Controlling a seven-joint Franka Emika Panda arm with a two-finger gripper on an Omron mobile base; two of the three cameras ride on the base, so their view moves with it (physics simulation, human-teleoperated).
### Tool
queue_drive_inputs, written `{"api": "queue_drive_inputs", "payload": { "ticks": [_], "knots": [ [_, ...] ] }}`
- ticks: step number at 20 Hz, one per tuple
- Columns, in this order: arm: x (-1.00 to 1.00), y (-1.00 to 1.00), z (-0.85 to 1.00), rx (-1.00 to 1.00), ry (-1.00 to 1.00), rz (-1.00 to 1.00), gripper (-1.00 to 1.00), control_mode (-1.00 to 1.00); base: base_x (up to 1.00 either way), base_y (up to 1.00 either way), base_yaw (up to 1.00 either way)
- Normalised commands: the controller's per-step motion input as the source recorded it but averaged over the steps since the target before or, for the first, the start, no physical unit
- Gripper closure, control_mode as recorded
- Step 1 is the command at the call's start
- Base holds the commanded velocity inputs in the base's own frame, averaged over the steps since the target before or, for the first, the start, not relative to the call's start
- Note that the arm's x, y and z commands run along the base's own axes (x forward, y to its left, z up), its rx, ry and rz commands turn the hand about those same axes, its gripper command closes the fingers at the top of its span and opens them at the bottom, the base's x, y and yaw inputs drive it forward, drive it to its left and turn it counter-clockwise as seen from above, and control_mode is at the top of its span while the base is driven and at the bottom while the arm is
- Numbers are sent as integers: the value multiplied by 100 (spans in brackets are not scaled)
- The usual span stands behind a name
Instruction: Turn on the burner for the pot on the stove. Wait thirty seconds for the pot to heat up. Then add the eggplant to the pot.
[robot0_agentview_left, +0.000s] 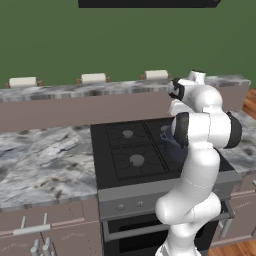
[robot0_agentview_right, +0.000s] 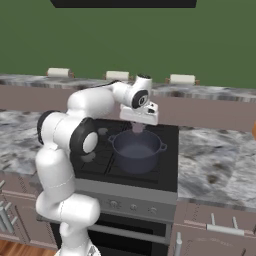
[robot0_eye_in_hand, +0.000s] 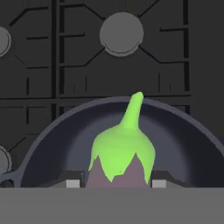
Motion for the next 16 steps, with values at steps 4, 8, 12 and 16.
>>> {"api": "queue_drive_inputs", "payload": {
  "ticks": [4, 8, 12, 16],
  "knots": [
    [20, -10, -27, -3, 0, 0, 100, -100, 0, 0, 0],
    [13, -7, -35, -4, 0, 1, 100, -100, 0, 0, 0],
    [9, -6, -35, -5, 0, 0, 100, -100, 0, 0, 0],
    [5, -7, -31, -4, 0, 0, 100, -100, 0, 0, 0]
  ]
}}
